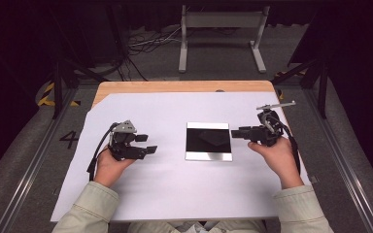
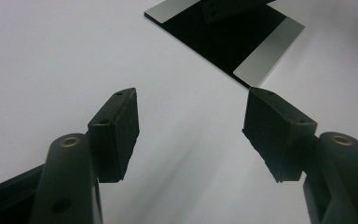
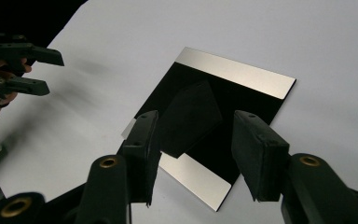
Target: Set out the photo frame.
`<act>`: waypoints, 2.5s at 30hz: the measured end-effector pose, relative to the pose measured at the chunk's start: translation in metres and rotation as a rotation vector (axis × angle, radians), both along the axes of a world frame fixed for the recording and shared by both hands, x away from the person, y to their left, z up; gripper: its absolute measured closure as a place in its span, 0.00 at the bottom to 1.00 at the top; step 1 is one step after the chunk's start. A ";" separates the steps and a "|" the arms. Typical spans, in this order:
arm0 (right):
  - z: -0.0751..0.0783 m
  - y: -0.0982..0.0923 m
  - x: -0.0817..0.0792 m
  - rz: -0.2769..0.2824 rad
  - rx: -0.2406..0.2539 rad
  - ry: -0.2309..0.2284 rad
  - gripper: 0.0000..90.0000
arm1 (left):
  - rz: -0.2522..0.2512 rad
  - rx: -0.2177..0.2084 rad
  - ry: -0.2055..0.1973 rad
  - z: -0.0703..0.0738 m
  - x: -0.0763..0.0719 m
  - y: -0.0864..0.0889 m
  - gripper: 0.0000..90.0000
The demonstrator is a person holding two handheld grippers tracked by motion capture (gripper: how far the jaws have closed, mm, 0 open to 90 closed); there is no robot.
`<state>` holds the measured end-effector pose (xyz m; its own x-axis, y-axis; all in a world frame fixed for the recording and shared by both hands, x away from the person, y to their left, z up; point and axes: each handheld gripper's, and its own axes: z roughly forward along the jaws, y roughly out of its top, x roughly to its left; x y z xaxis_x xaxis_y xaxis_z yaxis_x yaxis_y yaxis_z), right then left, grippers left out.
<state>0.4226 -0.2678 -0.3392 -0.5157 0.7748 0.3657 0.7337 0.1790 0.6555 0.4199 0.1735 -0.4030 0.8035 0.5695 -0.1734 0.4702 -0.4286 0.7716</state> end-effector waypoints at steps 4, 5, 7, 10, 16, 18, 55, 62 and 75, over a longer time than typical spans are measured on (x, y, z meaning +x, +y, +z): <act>-0.001 0.002 0.006 -0.005 -0.011 0.020 0.57 | -0.006 0.006 0.001 -0.001 0.001 0.000 0.40; -0.001 0.003 0.007 -0.007 -0.017 0.028 0.56 | -0.006 0.006 0.000 -0.001 0.001 0.000 0.40; -0.001 0.005 0.010 -0.012 -0.028 0.041 0.55 | -0.006 0.007 -0.005 -0.001 0.000 0.001 0.40; -0.003 0.007 0.015 -0.011 -0.032 0.060 0.54 | 0.001 0.004 0.002 -0.001 0.000 0.001 0.40; -0.011 0.010 0.022 -0.010 -0.024 0.110 0.53 | 0.000 0.011 0.003 -0.002 0.000 0.001 0.40; -0.013 0.011 0.023 -0.011 -0.022 0.118 0.52 | 0.001 0.010 0.004 -0.002 -0.001 0.001 0.40; -0.043 0.031 0.043 0.047 0.031 0.277 0.52 | 0.023 0.013 0.004 -0.006 -0.007 0.012 0.39; -0.042 0.029 0.043 0.028 0.044 0.290 0.59 | 0.021 0.012 0.006 -0.006 -0.007 0.012 0.39; -0.030 0.026 0.033 0.087 0.047 0.252 0.75 | 0.019 0.017 0.002 -0.006 -0.007 0.011 0.39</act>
